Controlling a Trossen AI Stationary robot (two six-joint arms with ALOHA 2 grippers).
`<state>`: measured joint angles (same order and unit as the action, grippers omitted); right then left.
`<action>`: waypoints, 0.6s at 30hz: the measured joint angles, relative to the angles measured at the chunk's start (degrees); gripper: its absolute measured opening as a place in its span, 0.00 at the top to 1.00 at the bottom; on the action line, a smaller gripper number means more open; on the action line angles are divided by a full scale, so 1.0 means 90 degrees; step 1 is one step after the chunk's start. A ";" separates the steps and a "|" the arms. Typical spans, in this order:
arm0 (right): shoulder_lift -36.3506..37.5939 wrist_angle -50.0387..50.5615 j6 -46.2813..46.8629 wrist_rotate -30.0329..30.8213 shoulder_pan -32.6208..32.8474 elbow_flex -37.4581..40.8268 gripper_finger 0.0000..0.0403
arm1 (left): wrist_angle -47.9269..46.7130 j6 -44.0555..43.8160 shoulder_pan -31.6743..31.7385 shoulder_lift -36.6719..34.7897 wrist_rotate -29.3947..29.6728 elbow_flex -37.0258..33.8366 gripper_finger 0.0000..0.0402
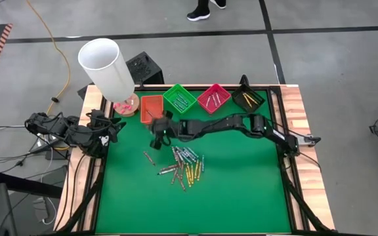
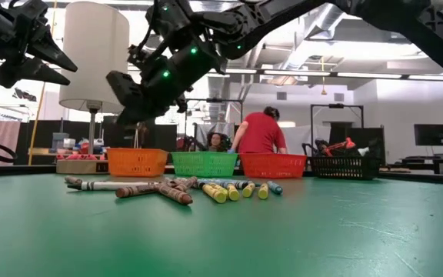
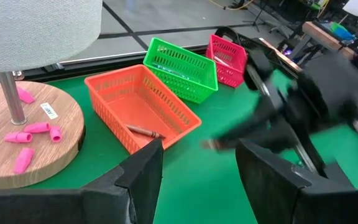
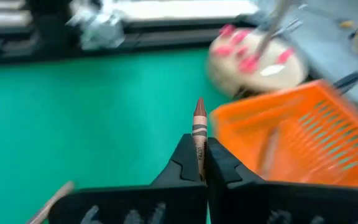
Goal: Sort crayons
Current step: Put the brown crayon into the orange bin
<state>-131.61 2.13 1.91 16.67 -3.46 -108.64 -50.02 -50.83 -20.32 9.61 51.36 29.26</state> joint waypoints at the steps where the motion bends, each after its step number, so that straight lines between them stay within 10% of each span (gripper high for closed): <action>1: 0.0001 -0.0150 -0.0058 0.0002 -0.0074 0.0000 0.99 | 0.0002 0.0000 0.0000 0.0000 0.0002 0.0000 0.52; 18: -0.0413 -0.1270 0.0021 -0.0087 -0.0890 0.0034 0.99 | 0.0000 0.0002 0.0000 -0.0002 0.0036 0.0000 0.52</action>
<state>-135.33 -9.30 2.10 15.88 -11.47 -108.33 -50.02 -50.81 -20.32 9.58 51.68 29.26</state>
